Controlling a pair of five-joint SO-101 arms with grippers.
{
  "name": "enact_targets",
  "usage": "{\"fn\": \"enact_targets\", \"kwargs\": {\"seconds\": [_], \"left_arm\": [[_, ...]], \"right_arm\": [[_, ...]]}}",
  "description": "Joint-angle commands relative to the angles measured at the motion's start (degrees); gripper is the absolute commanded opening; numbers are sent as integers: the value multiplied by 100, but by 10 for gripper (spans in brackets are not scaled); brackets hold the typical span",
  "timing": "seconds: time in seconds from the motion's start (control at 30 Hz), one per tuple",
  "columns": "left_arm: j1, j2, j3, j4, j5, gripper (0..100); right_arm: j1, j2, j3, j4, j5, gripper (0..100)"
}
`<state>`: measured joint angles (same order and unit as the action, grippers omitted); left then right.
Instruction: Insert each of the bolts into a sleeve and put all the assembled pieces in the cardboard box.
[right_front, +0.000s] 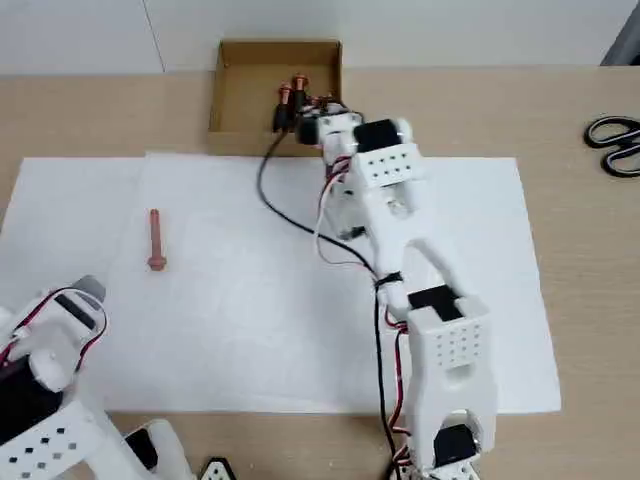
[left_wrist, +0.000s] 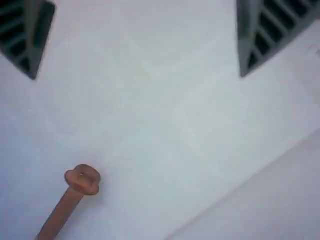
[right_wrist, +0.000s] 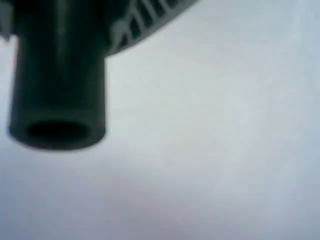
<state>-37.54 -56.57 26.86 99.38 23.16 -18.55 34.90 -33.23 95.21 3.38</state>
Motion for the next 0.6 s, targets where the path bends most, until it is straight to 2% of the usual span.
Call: {"fn": "enact_targets", "kwargs": {"seconds": [0.0,0.17,0.27,0.37,0.43,0.57], "left_arm": [[26,-9,-207,-18,-158,244],[35,-9,-207,-70,-255,245],[35,-9,-207,-132,-360,246],[35,-9,-224,-510,-1257,246],[35,-9,-224,-791,-1767,246],[35,9,-215,-932,-2031,246]], "right_arm": [[75,-435,352,22,-211,5],[84,-426,527,-22,-211,13],[84,-426,536,-4,-211,92],[57,-426,580,-4,-211,173],[57,-426,589,-4,-211,169],[57,-426,589,-4,-211,158]]}}
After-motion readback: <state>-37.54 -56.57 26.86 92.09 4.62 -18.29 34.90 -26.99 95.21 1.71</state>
